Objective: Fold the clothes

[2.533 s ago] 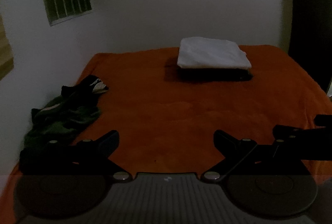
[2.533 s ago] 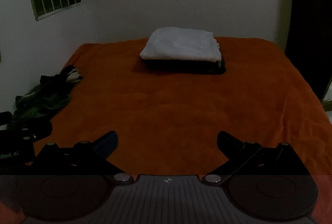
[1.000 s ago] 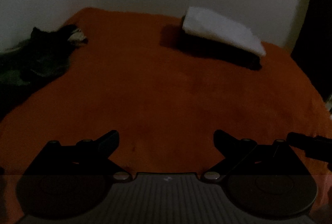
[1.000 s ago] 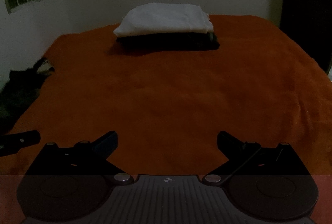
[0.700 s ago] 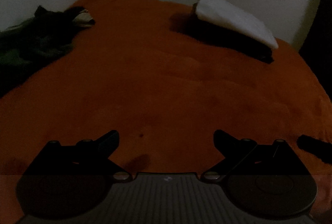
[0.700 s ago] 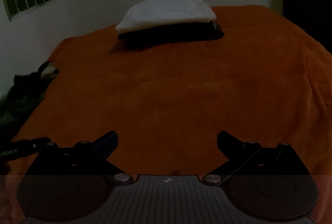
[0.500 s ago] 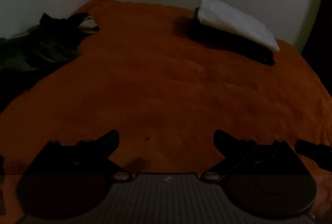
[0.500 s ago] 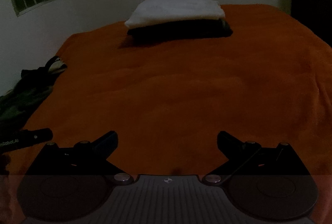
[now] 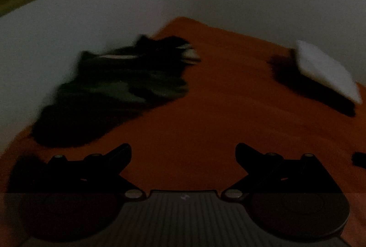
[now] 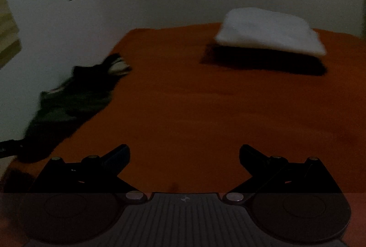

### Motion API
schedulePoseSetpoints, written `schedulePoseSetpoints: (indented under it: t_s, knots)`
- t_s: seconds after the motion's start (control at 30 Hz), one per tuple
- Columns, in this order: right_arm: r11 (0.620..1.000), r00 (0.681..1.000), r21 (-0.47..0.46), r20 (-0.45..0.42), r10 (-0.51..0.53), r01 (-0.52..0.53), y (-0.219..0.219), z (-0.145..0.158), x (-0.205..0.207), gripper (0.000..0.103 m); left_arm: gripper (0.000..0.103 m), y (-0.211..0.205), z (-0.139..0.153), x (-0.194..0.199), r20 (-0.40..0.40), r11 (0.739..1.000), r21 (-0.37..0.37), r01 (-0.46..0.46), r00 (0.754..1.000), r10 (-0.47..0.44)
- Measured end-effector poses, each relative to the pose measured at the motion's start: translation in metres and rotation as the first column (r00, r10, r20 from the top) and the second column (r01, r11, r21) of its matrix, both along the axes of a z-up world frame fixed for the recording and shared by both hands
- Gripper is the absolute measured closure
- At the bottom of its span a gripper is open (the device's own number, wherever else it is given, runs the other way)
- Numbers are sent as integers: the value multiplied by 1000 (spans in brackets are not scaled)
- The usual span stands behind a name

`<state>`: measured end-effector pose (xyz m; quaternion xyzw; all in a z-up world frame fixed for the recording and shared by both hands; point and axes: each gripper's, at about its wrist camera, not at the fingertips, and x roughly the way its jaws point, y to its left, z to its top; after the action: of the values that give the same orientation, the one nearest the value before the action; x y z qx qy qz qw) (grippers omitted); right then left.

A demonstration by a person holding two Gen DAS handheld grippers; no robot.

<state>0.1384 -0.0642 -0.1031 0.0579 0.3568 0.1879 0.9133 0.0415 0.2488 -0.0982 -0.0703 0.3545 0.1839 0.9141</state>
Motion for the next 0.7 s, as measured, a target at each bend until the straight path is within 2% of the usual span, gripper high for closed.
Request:
schedulePoseSetpoints:
  t_s: [0.17, 0.37, 0.53, 0.7]
  knots:
    - [993, 993, 10, 12, 116, -116, 64, 10, -6, 0, 0, 63, 4, -25, -54, 990, 59, -127, 990, 130]
    - [960, 960, -22, -1, 280, -280, 145, 4, -22, 0, 0, 128, 5, -68, -91, 970, 85, -229, 967, 236]
    - [944, 944, -14, -22, 329, -329, 181, -3, -26, 0, 0, 154, 4, -76, -91, 961, 83, -263, 958, 270]
    - [936, 936, -24, -25, 351, -351, 216, -9, -16, 0, 0, 169, -11, -46, -83, 968, 102, -231, 967, 240]
